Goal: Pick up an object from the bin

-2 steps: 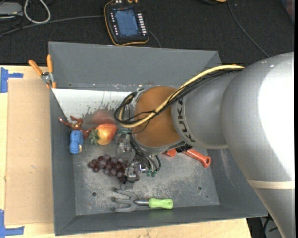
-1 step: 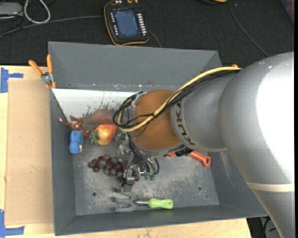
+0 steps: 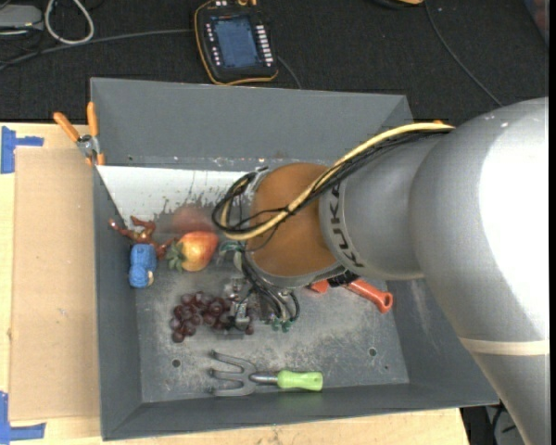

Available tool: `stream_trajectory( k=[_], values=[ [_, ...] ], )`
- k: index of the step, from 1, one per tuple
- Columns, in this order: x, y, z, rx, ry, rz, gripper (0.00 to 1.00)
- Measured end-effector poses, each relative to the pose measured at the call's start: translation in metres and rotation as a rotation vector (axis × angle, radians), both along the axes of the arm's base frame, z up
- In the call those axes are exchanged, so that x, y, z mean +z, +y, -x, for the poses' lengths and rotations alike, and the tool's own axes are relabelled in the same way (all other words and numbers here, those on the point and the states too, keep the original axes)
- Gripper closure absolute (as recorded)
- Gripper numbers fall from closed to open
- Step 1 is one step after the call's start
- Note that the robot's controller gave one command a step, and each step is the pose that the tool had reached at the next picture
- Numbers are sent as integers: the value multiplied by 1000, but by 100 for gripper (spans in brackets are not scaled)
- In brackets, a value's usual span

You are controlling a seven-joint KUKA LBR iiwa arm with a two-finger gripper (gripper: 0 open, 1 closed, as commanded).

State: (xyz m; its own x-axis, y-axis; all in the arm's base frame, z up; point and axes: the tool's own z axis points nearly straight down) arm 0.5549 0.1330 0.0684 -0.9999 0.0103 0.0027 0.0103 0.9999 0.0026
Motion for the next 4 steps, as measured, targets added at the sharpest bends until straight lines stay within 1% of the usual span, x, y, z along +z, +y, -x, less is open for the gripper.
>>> stream_trajectory(
  k=[2,3,4],
  values=[
    [2,0,0,-2,1,0,100],
    [37,-1,3,-3,12,2,100],
    [83,-1,3,-4,14,2,100]
  ],
)
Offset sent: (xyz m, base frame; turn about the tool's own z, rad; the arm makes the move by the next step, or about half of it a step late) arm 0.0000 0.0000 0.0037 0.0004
